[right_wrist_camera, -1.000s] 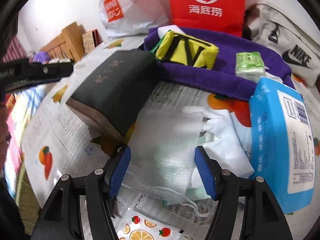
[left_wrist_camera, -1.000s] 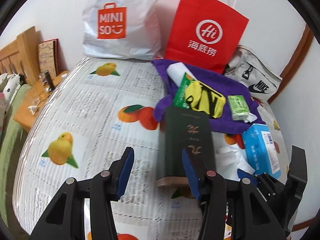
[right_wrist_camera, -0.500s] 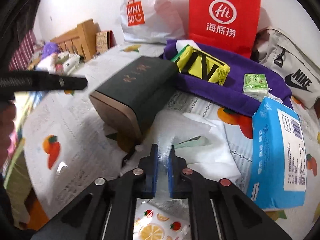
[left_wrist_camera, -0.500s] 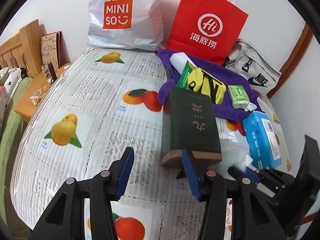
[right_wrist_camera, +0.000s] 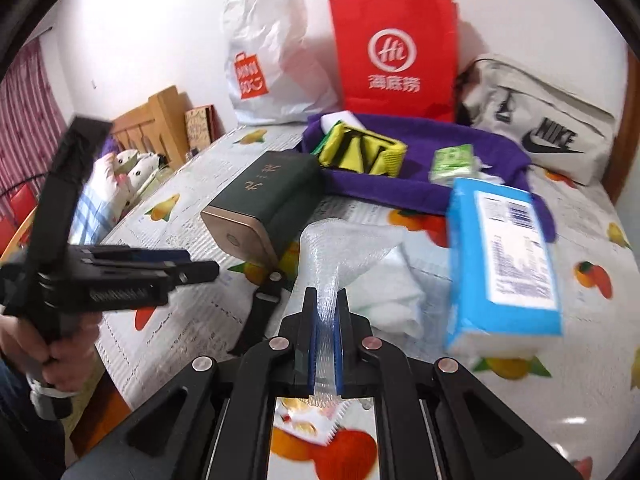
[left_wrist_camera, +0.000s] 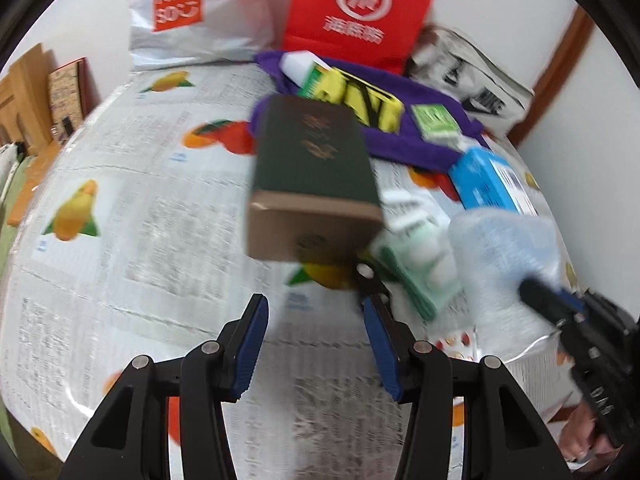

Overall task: Organize soft objects
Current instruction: 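Grasp the black watch strap with the left tool while the right tool lifts the plastic bag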

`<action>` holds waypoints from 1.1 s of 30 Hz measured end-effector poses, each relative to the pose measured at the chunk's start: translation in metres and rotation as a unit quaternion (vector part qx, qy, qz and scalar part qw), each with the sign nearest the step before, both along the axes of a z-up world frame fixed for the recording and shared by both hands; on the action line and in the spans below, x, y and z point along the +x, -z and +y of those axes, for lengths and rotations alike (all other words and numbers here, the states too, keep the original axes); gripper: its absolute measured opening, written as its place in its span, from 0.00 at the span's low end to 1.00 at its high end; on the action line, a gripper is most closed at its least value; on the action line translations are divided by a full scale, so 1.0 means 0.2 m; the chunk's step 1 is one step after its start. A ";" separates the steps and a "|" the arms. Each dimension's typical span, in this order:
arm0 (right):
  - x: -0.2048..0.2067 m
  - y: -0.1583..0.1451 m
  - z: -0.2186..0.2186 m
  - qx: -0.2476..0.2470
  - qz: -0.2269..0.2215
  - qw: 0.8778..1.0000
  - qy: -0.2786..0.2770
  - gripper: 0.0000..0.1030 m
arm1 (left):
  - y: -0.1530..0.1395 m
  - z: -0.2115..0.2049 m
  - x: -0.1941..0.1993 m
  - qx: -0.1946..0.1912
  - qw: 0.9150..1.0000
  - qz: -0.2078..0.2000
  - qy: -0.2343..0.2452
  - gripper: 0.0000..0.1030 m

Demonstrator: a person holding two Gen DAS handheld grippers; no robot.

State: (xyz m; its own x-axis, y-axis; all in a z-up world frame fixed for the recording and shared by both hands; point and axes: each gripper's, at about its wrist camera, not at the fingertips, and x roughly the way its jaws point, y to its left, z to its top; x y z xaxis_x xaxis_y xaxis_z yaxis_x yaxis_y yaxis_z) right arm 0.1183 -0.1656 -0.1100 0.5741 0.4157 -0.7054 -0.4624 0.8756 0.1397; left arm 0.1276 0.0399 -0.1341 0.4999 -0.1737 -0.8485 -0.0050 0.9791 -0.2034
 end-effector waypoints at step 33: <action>-0.16 0.30 -0.50 -0.003 0.047 0.994 0.103 0.07 | 0.14 -0.28 -0.09 0.102 0.989 -0.037 0.101 0.22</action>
State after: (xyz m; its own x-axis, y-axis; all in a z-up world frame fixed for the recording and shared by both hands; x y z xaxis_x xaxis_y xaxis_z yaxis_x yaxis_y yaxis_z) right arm 0.0864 -0.2655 -0.1694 0.5786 0.2917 -0.7616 -0.2576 0.9514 0.1687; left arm 0.1097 -0.0167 -0.1612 0.5343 -0.1053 -0.8387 0.2032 0.9791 0.0065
